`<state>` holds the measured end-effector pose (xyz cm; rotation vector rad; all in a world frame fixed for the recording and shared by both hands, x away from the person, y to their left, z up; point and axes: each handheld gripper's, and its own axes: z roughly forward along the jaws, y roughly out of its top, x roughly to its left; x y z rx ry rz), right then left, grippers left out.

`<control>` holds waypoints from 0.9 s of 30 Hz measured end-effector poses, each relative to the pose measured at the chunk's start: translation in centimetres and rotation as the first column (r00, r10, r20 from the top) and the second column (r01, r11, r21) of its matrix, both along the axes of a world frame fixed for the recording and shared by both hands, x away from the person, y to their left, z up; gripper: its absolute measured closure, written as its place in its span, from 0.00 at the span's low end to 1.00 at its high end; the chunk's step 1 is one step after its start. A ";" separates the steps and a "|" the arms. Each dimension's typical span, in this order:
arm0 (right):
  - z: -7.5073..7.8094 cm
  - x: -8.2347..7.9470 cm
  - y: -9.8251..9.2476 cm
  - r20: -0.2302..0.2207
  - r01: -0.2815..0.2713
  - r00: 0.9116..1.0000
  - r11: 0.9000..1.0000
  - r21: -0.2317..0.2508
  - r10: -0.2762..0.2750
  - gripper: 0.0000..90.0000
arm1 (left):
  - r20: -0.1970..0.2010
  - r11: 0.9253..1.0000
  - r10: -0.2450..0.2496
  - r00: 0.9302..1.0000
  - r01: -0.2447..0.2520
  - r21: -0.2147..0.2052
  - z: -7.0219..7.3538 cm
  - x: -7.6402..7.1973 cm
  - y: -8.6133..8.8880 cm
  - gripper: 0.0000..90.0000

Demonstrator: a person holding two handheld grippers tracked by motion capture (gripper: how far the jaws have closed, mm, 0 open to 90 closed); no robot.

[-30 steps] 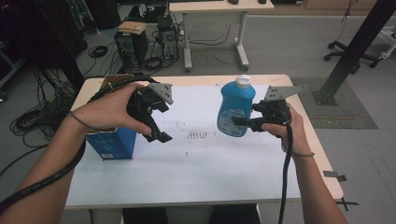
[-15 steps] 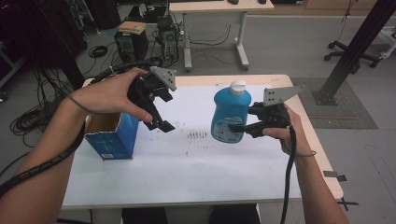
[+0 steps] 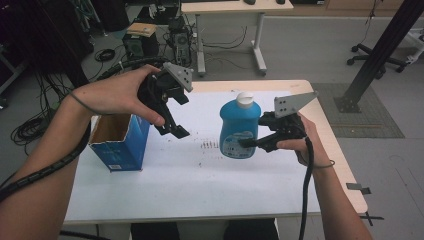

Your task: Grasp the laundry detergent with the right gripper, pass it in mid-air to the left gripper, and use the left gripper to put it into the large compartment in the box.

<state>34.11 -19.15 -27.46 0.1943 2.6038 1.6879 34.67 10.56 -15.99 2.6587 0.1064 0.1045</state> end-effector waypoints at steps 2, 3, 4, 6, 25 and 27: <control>0.1 0.0 0.2 0.007 -0.011 1.000 1.000 -0.005 0.011 0.51 | 0.000 1.000 -0.003 1.000 0.003 0.007 0.1 0.0 -0.3 0.04; 0.1 -0.2 0.5 0.008 -0.027 1.000 1.000 -0.009 0.027 0.51 | 0.000 1.000 -0.003 1.000 0.003 0.007 0.1 0.0 -0.3 0.04; 0.1 -0.2 0.5 0.008 -0.027 1.000 1.000 -0.009 0.027 0.51 | 0.000 1.000 -0.003 1.000 0.003 0.007 0.1 0.0 -0.3 0.04; 0.2 -0.2 0.8 0.009 -0.034 0.999 0.999 -0.011 0.034 0.51 | 0.001 1.000 -0.006 1.000 0.006 0.012 0.2 0.0 -0.6 0.04; 0.3 -0.6 4.2 0.006 -0.115 0.993 0.993 -0.029 0.115 0.51 | -0.011 0.998 -0.045 0.999 0.045 0.033 -0.2 -0.3 -3.5 0.04; 0.2 -0.6 4.5 0.003 -0.118 0.993 0.993 -0.029 0.118 0.51 | -0.011 0.998 -0.053 0.999 0.053 0.033 -0.2 -0.5 -3.8 0.04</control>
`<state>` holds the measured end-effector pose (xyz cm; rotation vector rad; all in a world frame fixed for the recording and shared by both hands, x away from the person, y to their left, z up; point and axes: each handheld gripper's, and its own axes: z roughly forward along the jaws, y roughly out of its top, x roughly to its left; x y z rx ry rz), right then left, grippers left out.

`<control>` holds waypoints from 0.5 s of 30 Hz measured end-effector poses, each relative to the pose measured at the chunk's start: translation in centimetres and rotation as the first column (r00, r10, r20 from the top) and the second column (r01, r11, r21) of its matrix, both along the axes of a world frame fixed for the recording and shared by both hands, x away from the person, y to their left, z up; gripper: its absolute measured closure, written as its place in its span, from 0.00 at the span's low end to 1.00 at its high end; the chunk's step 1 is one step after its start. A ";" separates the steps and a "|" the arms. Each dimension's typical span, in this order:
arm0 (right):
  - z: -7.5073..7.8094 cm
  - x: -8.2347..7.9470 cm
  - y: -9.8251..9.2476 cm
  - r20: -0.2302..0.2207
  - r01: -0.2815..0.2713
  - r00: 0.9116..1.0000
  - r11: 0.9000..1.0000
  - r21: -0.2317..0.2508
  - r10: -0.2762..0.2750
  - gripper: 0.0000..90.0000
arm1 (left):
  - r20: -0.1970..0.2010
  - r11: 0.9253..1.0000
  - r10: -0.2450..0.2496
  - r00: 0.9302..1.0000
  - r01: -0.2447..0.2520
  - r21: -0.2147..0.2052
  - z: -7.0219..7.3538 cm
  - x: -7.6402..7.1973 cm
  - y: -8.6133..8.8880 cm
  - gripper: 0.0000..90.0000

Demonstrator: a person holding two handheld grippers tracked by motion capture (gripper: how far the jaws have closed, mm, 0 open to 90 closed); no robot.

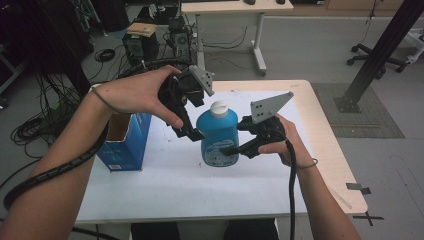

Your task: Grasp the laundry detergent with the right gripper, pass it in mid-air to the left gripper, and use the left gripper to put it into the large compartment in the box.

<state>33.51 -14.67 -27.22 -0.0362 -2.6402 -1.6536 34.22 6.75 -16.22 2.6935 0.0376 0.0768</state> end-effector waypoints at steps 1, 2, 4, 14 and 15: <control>-0.1 0.0 0.4 0.000 -0.005 1.000 1.000 -0.002 0.005 0.51 | -0.005 1.000 -0.013 1.000 0.013 -0.002 0.1 -0.2 -0.4 0.04; -0.1 0.0 0.4 0.000 -0.005 1.000 1.000 -0.002 0.005 0.51 | -0.005 1.000 -0.013 1.000 0.013 -0.002 0.1 -0.2 -0.4 0.04; -0.2 0.0 0.9 -0.003 -0.013 1.000 1.000 -0.007 0.013 0.51 | -0.005 1.000 -0.013 1.000 0.013 -0.002 0.1 -0.2 -0.4 0.04; -0.3 0.1 1.9 -0.009 -0.026 1.000 0.999 -0.019 0.026 0.51 | -0.017 0.999 -0.033 0.999 0.033 -0.005 0.0 -0.7 -1.3 0.04; -0.4 0.1 2.2 -0.007 -0.028 1.000 0.999 -0.022 0.028 0.51 | -0.017 0.999 -0.033 0.999 0.033 -0.005 0.0 -0.7 -1.3 0.04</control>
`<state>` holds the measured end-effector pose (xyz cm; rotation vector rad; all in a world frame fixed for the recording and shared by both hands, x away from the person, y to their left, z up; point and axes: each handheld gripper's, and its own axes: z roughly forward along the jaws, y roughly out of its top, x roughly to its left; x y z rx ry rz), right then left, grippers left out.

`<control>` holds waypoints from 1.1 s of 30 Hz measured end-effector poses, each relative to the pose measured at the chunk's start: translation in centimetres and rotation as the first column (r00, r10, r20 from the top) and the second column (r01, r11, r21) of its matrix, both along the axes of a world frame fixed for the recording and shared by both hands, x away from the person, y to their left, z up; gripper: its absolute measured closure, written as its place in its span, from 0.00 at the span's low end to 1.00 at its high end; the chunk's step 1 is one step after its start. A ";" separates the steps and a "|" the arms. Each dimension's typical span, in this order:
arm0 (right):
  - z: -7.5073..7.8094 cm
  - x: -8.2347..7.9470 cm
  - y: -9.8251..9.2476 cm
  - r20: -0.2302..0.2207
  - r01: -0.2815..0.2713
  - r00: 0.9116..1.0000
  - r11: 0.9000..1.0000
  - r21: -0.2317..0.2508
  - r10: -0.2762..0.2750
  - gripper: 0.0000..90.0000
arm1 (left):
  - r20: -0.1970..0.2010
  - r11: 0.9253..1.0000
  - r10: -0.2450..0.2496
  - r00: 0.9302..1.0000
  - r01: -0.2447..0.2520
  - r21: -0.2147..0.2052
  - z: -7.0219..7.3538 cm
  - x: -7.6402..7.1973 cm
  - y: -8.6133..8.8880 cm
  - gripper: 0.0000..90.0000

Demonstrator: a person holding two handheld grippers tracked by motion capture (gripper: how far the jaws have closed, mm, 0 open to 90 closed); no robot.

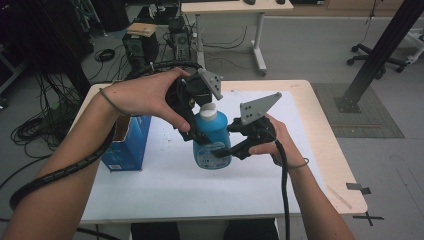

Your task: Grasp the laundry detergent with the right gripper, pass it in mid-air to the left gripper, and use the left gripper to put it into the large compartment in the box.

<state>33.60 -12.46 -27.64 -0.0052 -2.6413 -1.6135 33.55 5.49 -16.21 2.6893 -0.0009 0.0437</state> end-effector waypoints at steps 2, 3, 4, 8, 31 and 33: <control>0.0 0.0 0.0 0.000 0.000 1.000 1.000 0.000 0.000 0.51 | -0.004 1.000 0.001 1.000 -0.001 0.002 0.0 -0.1 -0.1 0.05; 0.0 0.0 0.1 -0.003 0.000 1.000 1.000 -0.005 0.000 0.51 | -0.004 1.000 0.001 1.000 -0.001 0.002 0.0 -0.1 -0.1 0.05; 0.0 0.0 0.1 -0.003 0.000 1.000 1.000 -0.005 0.000 0.51 | -0.004 1.000 0.001 1.000 -0.001 0.002 0.0 -0.1 -0.1 0.05; -0.1 0.1 0.2 -0.004 0.000 1.000 1.000 -0.005 0.000 0.51 | -0.002 1.000 -0.001 1.000 0.001 0.003 0.0 -0.1 -0.2 0.05; 0.1 -0.2 0.4 0.001 -0.011 1.000 1.000 -0.007 0.011 0.51 | -0.040 0.999 0.016 0.999 -0.015 0.034 0.0 -0.2 -0.4 0.20; 0.2 -0.2 0.3 0.003 -0.012 1.000 1.000 -0.006 0.012 0.51 | -0.041 0.999 0.017 0.999 -0.016 0.036 0.0 -0.2 -0.4 0.20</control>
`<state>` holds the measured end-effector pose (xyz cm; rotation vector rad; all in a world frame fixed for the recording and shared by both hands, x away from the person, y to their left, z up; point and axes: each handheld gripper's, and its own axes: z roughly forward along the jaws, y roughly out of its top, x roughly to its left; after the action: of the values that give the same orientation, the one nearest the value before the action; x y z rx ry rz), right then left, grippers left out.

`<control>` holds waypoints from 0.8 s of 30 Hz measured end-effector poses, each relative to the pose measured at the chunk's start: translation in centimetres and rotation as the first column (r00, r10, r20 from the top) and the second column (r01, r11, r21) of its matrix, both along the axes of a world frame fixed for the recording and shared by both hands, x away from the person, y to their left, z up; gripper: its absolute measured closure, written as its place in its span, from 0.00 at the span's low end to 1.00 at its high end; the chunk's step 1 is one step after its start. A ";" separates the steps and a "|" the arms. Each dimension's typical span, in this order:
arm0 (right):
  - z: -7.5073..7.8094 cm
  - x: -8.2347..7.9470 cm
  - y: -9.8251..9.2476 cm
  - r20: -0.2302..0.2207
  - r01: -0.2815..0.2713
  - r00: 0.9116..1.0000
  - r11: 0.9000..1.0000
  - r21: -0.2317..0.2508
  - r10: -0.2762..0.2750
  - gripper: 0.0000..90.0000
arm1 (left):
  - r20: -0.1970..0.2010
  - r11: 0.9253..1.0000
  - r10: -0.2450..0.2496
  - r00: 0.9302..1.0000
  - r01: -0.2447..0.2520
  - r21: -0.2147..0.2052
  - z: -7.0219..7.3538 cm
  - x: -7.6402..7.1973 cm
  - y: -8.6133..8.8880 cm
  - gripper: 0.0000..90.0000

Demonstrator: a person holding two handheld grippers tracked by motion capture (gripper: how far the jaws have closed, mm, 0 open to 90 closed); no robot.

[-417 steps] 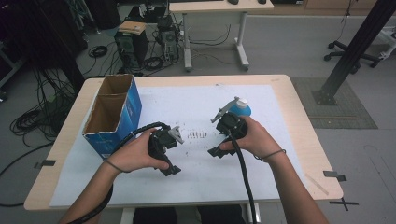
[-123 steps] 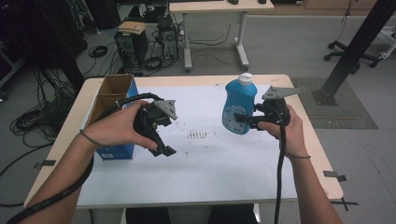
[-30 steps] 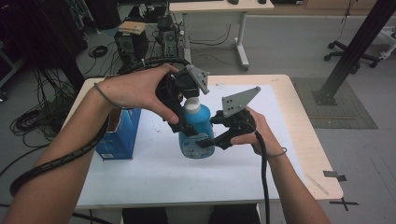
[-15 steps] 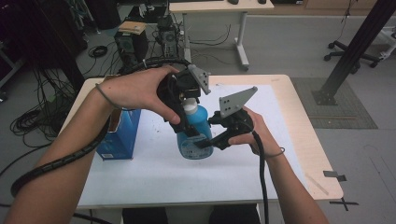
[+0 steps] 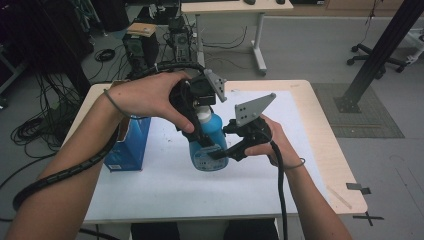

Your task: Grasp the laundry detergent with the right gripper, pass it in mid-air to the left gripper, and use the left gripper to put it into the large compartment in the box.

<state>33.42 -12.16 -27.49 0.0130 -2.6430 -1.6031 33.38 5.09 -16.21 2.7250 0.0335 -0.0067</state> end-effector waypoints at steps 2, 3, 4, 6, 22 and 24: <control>0.0 0.0 0.0 0.001 0.000 1.000 1.000 0.000 0.000 0.51 | -0.004 1.000 0.003 1.000 -0.003 0.003 0.0 0.0 0.0 0.21; 0.0 0.0 -0.1 0.002 0.002 1.000 1.000 0.001 -0.002 0.51 | -0.005 1.000 0.002 1.000 -0.002 0.004 0.0 0.0 0.0 0.21; 0.1 0.0 -0.1 0.001 0.002 1.000 1.000 0.001 -0.002 0.51 | -0.005 1.000 0.002 1.000 -0.002 0.003 0.0 0.0 -0.1 0.21; 0.1 0.0 -0.1 0.003 0.003 1.000 1.000 0.003 -0.003 0.51 | -0.006 1.000 0.012 1.000 -0.012 0.001 0.0 0.1 -0.1 0.25; 0.3 -0.1 -0.1 0.005 -0.003 1.000 1.000 0.004 0.003 0.51 | -0.030 1.000 0.017 0.999 -0.016 0.016 0.1 -0.1 -0.1 0.34; 0.3 -0.1 -0.1 0.005 -0.003 1.000 1.000 0.004 0.003 0.51 | -0.032 1.000 0.018 0.999 -0.018 0.017 0.1 -0.1 -0.1 0.34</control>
<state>33.32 -12.30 -27.20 0.0217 -2.6427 -1.6091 33.27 4.96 -16.08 2.7415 0.0676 -0.0447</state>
